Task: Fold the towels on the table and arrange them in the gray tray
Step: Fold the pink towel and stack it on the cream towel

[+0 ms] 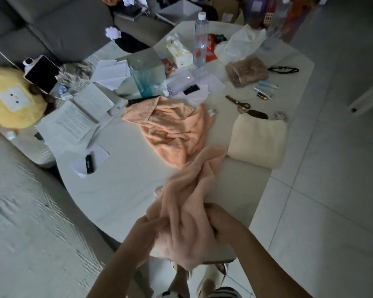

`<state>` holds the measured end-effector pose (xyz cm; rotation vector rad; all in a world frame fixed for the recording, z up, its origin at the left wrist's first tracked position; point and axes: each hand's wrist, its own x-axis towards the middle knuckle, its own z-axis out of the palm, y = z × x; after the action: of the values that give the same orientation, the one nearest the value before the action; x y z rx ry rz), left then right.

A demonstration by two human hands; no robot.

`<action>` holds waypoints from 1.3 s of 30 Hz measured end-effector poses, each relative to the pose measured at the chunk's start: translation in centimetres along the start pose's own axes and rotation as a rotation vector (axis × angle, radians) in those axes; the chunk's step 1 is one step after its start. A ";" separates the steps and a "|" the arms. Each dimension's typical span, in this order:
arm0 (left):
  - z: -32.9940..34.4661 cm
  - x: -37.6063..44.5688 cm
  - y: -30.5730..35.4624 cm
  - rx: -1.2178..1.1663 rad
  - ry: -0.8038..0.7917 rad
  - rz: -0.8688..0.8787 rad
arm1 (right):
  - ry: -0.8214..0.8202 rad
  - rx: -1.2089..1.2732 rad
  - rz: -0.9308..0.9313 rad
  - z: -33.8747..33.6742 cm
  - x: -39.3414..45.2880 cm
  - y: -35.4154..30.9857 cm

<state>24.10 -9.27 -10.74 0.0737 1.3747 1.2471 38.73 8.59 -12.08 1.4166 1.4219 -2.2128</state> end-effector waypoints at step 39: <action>1.4 -7.4 21.2 0.087 0.562 0.963 | 0.345 0.182 -0.840 -8.3 -12.0 -20.8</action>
<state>14.38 -4.56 8.97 0.5292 1.9768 2.1054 38.73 22.19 9.44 1.4855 2.3236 -2.6982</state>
